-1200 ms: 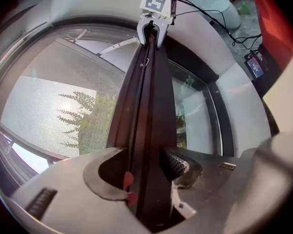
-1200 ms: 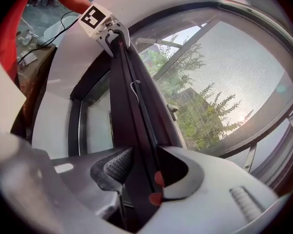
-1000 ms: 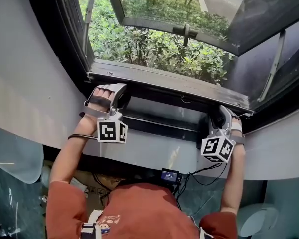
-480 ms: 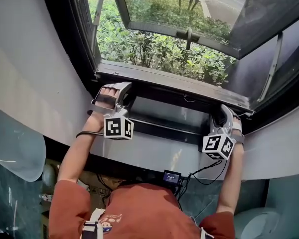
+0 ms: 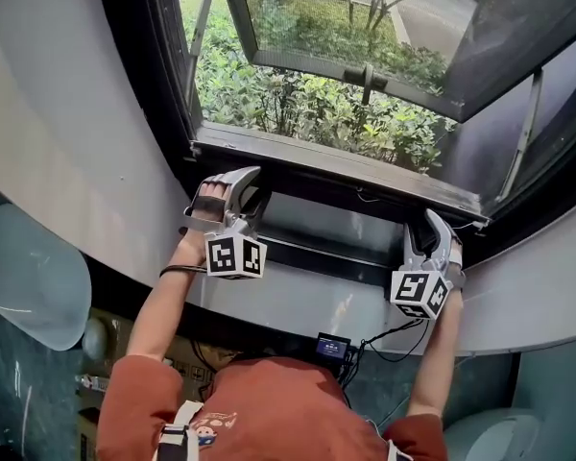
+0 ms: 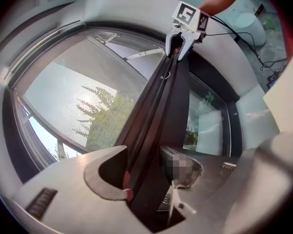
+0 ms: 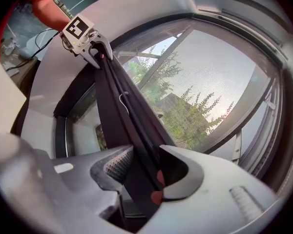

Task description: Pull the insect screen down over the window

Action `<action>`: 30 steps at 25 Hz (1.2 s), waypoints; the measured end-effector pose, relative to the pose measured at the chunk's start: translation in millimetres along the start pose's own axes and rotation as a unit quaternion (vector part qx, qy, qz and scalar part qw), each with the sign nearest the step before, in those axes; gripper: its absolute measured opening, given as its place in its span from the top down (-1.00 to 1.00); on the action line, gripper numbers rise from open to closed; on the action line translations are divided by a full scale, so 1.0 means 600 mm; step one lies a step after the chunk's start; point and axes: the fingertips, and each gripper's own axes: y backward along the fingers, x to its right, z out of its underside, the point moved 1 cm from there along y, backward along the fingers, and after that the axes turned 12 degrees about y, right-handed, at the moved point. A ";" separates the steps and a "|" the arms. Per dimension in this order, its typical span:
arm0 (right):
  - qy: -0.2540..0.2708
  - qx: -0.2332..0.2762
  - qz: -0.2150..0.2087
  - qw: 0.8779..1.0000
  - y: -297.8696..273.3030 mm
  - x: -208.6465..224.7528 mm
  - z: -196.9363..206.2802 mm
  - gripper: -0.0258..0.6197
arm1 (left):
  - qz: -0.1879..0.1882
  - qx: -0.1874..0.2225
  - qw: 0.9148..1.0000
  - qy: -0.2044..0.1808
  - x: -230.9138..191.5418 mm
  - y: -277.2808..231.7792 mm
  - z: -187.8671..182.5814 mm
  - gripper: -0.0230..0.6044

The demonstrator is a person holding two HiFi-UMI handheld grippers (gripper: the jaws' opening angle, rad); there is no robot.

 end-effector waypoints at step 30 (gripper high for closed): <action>-0.260 0.037 -0.048 0.964 0.088 -0.180 -0.030 0.38 | 0.006 0.012 0.941 0.338 0.155 0.116 0.059 0.27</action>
